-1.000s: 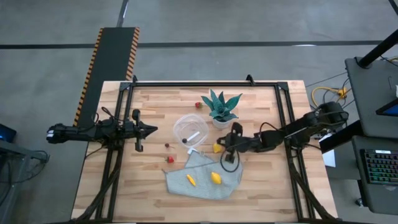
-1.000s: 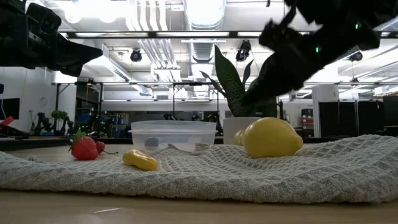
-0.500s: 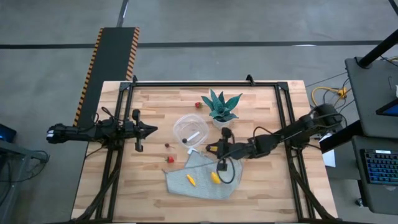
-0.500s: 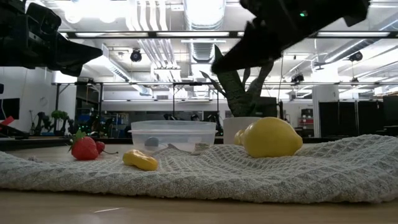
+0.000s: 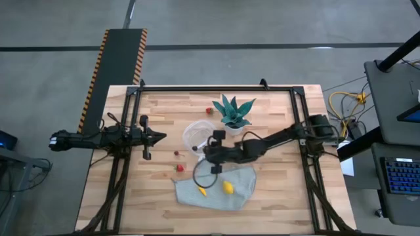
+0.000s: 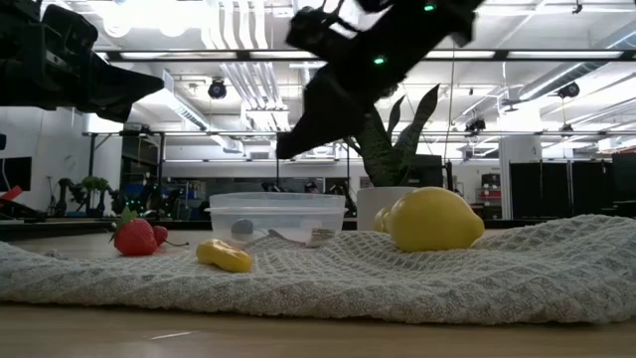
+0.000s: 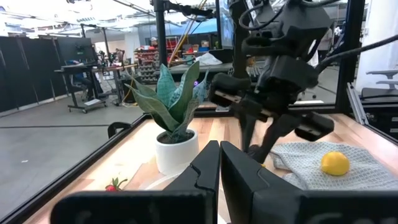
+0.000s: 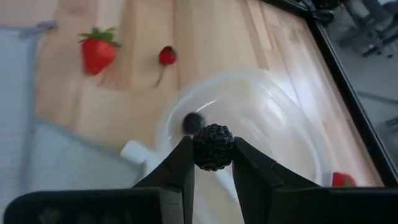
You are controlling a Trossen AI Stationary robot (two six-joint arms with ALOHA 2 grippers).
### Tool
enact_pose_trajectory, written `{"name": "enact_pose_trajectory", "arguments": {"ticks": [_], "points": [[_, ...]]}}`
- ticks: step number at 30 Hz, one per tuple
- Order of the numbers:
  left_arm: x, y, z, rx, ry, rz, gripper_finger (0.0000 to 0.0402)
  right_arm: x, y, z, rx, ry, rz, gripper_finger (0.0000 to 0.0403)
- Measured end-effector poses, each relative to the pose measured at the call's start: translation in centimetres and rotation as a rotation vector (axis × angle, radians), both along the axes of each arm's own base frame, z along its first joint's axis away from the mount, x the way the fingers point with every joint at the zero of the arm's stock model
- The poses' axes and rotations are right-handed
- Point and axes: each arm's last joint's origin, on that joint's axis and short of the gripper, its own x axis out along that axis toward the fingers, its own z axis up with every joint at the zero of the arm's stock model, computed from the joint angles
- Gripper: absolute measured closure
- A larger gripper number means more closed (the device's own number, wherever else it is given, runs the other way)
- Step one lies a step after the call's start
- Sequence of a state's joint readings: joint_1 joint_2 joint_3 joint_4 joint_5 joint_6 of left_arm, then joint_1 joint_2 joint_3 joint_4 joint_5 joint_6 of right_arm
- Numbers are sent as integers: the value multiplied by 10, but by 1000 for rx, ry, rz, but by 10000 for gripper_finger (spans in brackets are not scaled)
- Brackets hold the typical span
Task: Pick and placing Produce into tupperware
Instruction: Put the blackberry into the container
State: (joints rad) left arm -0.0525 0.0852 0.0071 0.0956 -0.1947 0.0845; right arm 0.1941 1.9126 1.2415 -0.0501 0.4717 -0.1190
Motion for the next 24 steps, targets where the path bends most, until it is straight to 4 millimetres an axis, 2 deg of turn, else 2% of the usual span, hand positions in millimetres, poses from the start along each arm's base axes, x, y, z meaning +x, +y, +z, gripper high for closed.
{"name": "enact_pose_trajectory", "arguments": {"ticks": [9,14,24], "points": [[0,0,0,0,-2,0,402,28,-9,-3,-58,78,24,328],[0,0,0,0,-1,0,402,31,-16,-12,-45,137,19,328],[0,0,0,0,1,0,402,30,-23,-16,4,179,47,324]]}}
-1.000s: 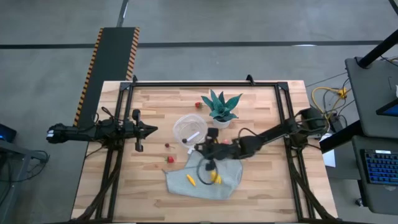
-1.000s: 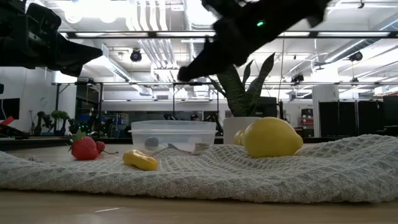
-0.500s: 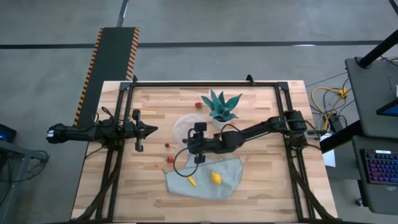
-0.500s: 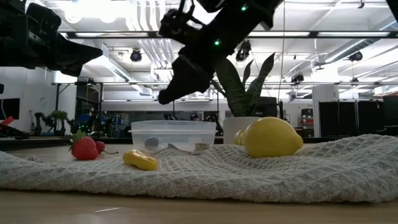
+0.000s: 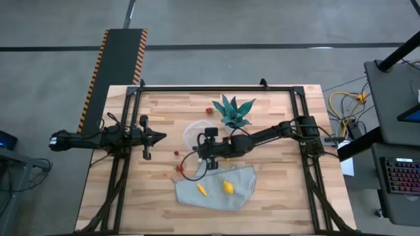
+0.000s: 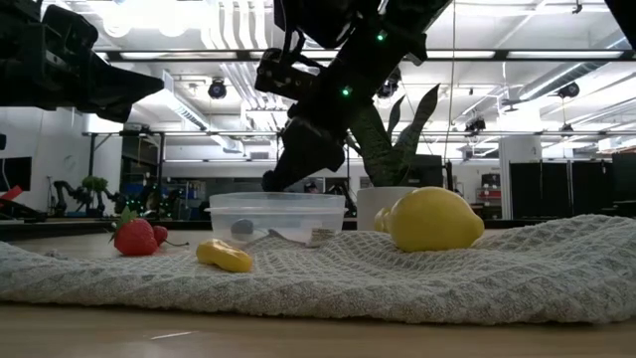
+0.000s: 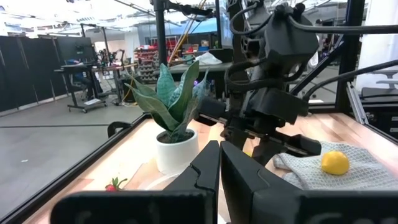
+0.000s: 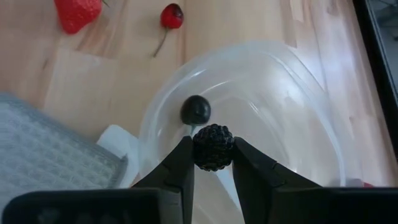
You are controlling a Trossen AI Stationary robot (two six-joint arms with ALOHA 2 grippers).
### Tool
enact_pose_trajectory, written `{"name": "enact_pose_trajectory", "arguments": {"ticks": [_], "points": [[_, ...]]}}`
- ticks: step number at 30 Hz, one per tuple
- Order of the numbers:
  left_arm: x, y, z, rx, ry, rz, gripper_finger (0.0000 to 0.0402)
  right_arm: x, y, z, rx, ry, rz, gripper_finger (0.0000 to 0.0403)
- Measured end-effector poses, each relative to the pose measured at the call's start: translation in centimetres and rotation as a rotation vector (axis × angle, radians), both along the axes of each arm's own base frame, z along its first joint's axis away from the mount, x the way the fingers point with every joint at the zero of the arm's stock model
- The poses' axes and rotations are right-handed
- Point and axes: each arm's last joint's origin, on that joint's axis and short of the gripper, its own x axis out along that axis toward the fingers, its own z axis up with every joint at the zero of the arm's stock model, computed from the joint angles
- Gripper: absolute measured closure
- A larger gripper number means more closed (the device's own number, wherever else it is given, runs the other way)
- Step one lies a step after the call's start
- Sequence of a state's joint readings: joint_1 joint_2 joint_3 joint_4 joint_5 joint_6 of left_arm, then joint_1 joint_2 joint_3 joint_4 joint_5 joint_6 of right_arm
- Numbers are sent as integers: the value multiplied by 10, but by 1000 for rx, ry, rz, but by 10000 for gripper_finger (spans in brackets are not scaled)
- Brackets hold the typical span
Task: Pick and placing Produce into tupperware
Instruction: Put the blackberry into the container
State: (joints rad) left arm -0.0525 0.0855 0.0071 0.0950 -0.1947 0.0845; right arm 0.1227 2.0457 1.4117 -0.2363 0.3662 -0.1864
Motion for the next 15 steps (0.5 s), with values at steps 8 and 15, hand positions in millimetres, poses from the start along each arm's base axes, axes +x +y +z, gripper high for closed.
{"name": "enact_pose_trajectory", "arguments": {"ticks": [8,15], "points": [[0,0,0,0,0,0,402,0,-2,0,5,-1,-5,320],[0,0,0,0,-1,0,402,0,-2,0,7,-2,-3,302]]}}
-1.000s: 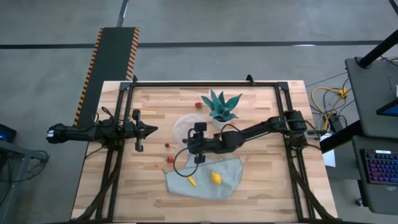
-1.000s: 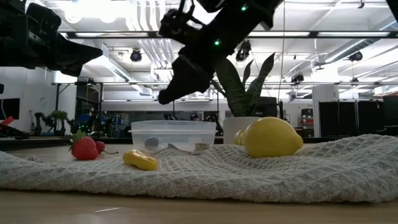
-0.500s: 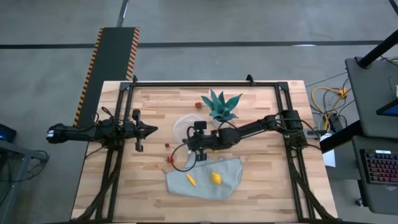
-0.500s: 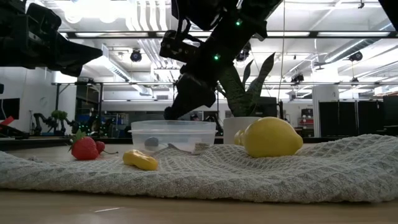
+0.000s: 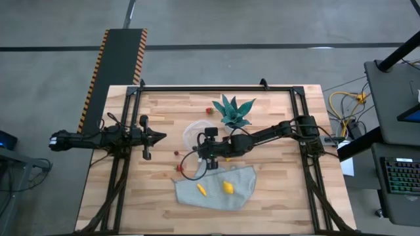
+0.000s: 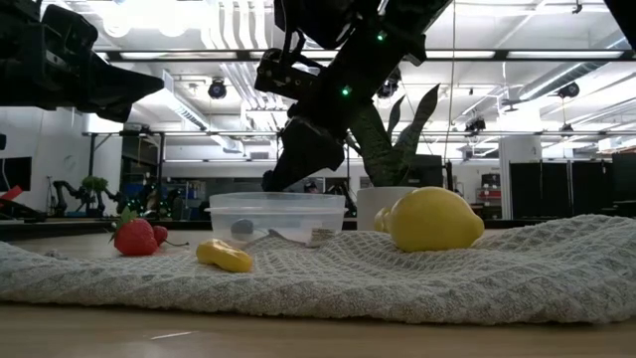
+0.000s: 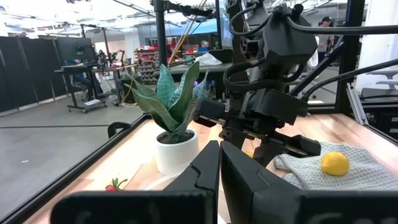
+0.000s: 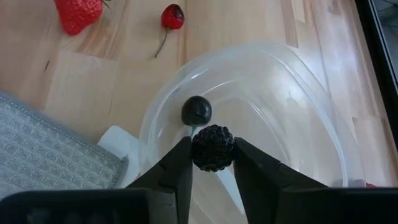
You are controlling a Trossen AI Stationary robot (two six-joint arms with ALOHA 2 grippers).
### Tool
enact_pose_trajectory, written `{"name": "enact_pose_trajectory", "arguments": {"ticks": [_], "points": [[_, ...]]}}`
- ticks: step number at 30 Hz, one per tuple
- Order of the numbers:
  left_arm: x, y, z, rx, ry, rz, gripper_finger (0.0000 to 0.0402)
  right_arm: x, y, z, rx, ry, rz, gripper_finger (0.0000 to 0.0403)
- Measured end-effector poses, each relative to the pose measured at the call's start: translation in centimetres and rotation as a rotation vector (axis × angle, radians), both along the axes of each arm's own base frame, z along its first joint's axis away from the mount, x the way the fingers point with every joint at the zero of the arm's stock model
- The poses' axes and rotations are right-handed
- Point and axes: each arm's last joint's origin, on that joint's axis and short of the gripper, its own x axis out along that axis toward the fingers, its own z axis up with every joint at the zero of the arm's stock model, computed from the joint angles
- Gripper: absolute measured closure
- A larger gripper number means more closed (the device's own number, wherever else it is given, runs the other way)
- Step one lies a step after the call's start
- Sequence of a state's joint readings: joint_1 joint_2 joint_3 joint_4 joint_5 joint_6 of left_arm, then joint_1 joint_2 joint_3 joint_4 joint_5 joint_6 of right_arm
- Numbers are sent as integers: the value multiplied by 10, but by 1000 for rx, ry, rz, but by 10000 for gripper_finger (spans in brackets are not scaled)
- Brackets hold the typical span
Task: Pick and placing Produce into tupperware
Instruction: Put the blackberry into the container, then put the pink peach into the container
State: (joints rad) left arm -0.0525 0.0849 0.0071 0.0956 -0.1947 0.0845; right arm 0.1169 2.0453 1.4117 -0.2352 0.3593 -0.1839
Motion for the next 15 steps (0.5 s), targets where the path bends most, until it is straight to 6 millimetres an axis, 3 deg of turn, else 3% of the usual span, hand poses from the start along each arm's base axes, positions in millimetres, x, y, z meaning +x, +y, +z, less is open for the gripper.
{"name": "enact_pose_trajectory", "arguments": {"ticks": [7,15], "points": [[0,0,0,0,0,0,402,0,0,0,9,-9,-15,267],[0,0,0,0,0,0,402,0,0,0,7,-11,-18,253]]}}
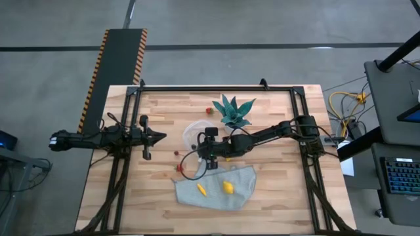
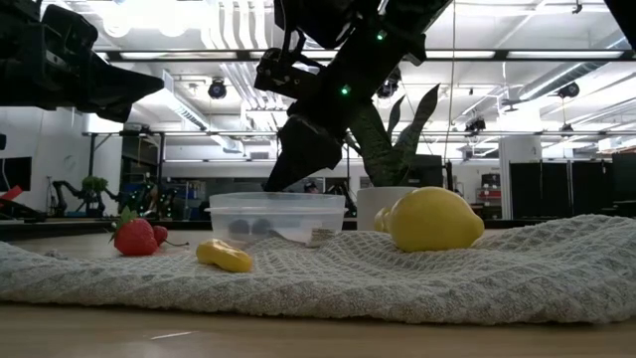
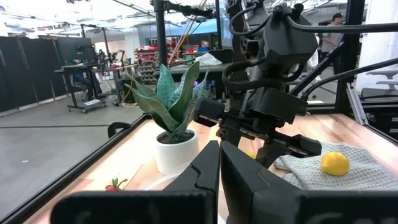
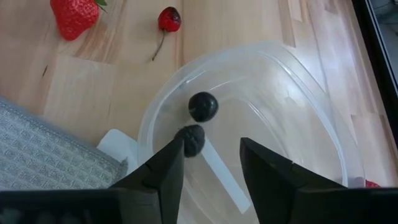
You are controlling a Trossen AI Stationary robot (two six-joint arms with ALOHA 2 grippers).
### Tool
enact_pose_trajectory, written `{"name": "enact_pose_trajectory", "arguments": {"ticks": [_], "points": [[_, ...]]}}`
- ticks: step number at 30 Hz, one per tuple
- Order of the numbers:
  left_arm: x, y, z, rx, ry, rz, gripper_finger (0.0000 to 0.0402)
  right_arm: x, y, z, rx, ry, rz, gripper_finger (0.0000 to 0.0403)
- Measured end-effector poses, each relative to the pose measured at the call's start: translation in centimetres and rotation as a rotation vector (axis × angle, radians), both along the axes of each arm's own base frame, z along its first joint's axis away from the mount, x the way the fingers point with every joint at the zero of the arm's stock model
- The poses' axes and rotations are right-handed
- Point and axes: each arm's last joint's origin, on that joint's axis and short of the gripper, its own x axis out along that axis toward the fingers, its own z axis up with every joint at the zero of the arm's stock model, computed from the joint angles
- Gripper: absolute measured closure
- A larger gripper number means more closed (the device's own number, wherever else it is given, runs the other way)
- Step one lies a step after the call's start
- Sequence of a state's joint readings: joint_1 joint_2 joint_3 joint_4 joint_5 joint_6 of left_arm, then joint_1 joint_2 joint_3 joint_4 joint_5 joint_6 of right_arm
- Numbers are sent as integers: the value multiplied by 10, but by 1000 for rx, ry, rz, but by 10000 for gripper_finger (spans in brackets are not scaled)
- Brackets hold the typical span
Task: Pick and placing Produce into tupperware
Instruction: Put the pink peach into the container
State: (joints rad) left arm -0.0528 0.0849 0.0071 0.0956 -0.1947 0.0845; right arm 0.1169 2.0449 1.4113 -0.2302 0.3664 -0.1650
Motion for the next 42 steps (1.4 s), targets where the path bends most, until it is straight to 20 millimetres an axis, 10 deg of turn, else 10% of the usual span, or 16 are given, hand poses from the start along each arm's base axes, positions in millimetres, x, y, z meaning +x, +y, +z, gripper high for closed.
{"name": "enact_pose_trajectory", "arguments": {"ticks": [29,42], "points": [[0,0,0,0,0,0,402,4,3,10,7,-32,7,283],[0,0,0,0,0,0,402,-14,33,58,-24,-62,117,291]]}}
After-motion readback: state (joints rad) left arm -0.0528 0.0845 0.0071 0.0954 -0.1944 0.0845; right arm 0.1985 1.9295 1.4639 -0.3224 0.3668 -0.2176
